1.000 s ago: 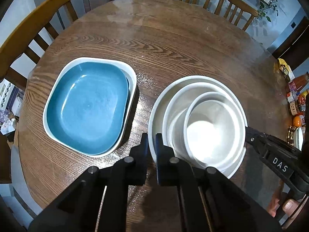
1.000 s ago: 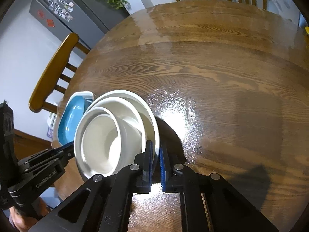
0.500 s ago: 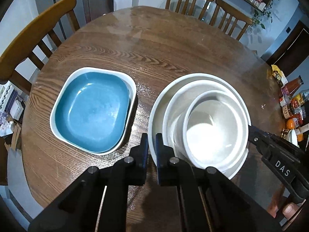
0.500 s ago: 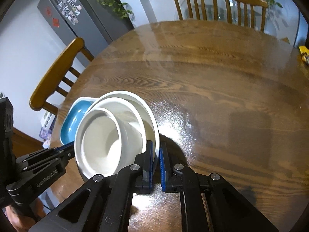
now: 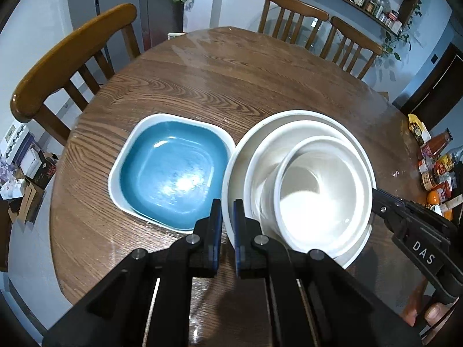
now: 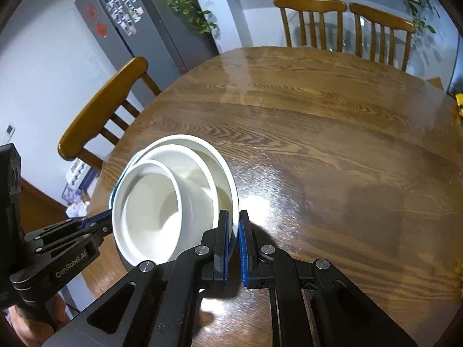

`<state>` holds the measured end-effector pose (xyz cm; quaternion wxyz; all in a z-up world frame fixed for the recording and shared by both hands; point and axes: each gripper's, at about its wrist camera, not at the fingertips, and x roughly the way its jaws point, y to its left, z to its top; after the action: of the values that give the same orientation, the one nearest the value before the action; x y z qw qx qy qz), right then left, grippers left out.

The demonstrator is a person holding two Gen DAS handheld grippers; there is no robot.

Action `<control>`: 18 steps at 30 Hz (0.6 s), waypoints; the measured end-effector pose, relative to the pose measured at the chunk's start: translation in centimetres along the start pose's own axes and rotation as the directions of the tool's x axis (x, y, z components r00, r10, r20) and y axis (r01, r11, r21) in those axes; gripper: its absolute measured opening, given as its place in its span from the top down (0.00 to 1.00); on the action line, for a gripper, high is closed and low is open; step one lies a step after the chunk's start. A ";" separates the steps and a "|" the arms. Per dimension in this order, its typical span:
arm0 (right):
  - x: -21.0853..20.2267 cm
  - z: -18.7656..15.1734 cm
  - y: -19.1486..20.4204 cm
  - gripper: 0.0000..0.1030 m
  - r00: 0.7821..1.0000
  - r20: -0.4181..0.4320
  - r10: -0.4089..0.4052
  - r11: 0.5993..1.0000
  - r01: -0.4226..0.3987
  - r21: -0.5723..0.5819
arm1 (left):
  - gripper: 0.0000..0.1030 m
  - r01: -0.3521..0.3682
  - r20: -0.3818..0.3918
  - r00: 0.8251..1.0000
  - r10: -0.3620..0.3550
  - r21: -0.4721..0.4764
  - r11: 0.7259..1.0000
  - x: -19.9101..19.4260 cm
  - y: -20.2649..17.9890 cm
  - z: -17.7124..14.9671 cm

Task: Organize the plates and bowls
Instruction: 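Lift the white bowl stack with both tools and carry it over the teal dish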

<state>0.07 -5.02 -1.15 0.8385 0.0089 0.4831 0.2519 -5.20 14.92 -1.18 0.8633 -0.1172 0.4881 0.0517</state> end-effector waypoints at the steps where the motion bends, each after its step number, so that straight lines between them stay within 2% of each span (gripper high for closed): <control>1: 0.1 0.1 0.4 0.90 1.000 0.000 0.001 1.000 -0.001 -0.006 | 0.98 -0.002 0.003 1.000 0.002 -0.004 1.000 -0.1 0.3 0.1; 13: 2.9 2.7 5.0 0.90 0.998 -0.037 0.054 0.997 -0.056 -0.056 | 0.98 -0.052 0.028 0.998 0.053 -0.058 0.997 -1.0 5.5 1.8; 18: 5.2 3.8 6.6 0.90 0.995 -0.076 0.070 0.996 -0.074 -0.057 | 0.98 -0.080 0.006 0.997 0.081 -0.077 0.994 -0.1 7.7 3.0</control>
<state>2.60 3.82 -1.62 0.8104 -0.0079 0.5053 0.2965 -4.36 23.12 -0.81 0.8576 -0.1304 0.4862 0.1058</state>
